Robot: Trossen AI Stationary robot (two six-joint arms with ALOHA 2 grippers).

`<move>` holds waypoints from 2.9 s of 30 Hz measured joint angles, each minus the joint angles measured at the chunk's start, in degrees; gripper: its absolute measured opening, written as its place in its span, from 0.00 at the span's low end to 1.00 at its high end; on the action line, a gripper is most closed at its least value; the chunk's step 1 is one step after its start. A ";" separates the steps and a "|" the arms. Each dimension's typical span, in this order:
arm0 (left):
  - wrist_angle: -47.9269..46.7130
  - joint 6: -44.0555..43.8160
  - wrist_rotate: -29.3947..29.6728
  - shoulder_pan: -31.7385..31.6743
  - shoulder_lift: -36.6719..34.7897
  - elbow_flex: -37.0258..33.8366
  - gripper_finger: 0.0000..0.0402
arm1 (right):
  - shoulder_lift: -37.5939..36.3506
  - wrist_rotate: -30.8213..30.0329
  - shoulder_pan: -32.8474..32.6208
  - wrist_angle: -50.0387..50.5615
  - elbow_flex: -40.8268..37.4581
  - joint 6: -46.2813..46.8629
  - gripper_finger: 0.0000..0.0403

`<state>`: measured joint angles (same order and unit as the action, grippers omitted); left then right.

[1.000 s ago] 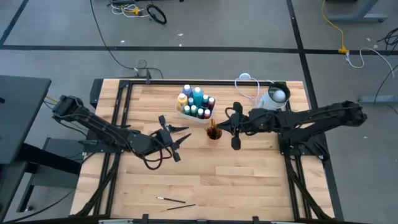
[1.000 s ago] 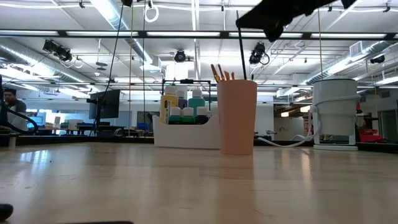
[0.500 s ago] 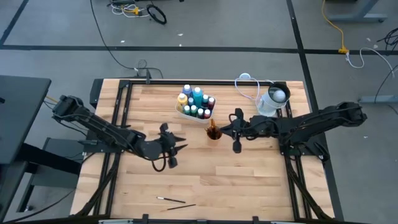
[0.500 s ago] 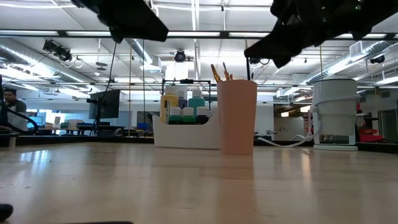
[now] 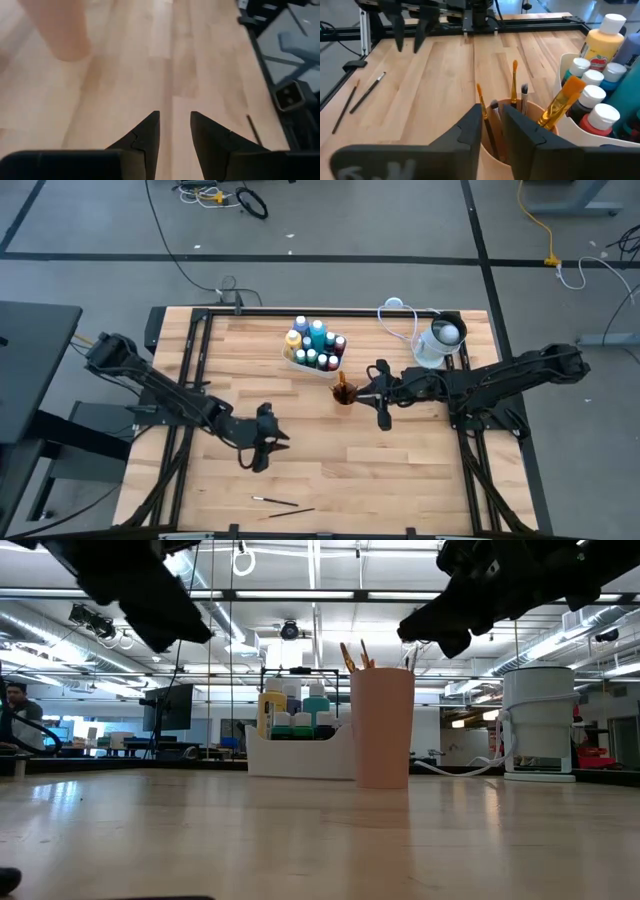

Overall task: Pick & Place Paint Supplies
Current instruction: Put the black paint brush into the orange cup

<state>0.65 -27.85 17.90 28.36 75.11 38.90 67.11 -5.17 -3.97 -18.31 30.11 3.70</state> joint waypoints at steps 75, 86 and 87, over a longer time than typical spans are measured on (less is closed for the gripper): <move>5.30 -19.19 6.11 30.91 24.04 -0.55 0.26 | 1.31 0.26 -4.94 -3.50 -0.04 1.60 0.25; 2.36 -7.19 9.02 32.18 24.28 0.99 0.02 | 1.31 2.89 -4.94 -4.66 -0.04 1.92 0.25; 1.10 -4.15 9.75 32.19 24.35 1.86 0.02 | 1.31 4.25 -4.92 -5.76 -0.04 1.95 0.25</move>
<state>1.75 -32.00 27.65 60.55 99.46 40.76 68.42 -0.92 -8.88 -24.07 30.06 5.65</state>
